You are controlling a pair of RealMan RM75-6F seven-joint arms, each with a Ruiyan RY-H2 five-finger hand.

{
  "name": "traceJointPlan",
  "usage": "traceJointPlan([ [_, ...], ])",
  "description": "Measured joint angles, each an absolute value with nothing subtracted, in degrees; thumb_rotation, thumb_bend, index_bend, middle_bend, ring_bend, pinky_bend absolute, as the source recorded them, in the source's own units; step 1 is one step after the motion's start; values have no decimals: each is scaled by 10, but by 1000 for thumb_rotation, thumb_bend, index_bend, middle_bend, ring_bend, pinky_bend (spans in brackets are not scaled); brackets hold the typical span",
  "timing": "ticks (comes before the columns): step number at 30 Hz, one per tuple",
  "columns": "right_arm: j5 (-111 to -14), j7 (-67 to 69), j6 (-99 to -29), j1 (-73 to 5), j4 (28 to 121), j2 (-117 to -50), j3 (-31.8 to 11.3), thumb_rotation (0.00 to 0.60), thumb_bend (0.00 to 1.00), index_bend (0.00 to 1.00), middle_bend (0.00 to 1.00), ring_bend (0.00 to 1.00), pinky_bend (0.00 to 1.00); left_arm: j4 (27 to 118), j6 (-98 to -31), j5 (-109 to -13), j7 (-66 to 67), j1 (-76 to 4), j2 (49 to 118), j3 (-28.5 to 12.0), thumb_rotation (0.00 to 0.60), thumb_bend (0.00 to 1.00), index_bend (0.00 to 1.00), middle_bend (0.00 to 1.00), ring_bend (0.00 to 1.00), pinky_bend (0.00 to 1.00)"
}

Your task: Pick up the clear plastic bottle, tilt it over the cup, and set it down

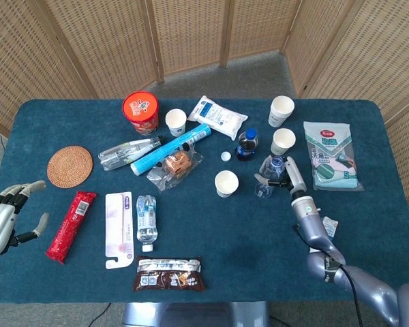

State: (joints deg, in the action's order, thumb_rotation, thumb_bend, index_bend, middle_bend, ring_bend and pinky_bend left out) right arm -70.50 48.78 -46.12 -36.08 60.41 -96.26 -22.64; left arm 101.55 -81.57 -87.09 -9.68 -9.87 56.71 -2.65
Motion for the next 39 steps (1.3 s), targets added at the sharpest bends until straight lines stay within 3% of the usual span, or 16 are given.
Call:
traceJointPlan([
  [11, -741, 545, -462, -361, 572, -966, -194, 600, 259, 434, 400, 272, 135, 1011, -815, -873, -103, -99, 570, -27, 319, 493, 143, 265, 216, 178],
  [24, -760, 559, -500, -350, 596, -943, -179, 600, 263, 210, 279, 196, 59, 1011, -812, -877, -101, -104, 572, -29, 316, 494, 143, 265, 217, 177],
  [32, -769, 551, -517, -342, 624, -920, -168, 462, 273, 67, 171, 95, 2, 1008, -812, -880, -103, -106, 573, -30, 318, 493, 143, 265, 216, 177],
  [39, -768, 535, -529, -336, 658, -893, -167, 437, 273, 17, 132, 69, 0, 1005, -814, -881, -106, -107, 575, -30, 317, 493, 143, 265, 216, 177],
])
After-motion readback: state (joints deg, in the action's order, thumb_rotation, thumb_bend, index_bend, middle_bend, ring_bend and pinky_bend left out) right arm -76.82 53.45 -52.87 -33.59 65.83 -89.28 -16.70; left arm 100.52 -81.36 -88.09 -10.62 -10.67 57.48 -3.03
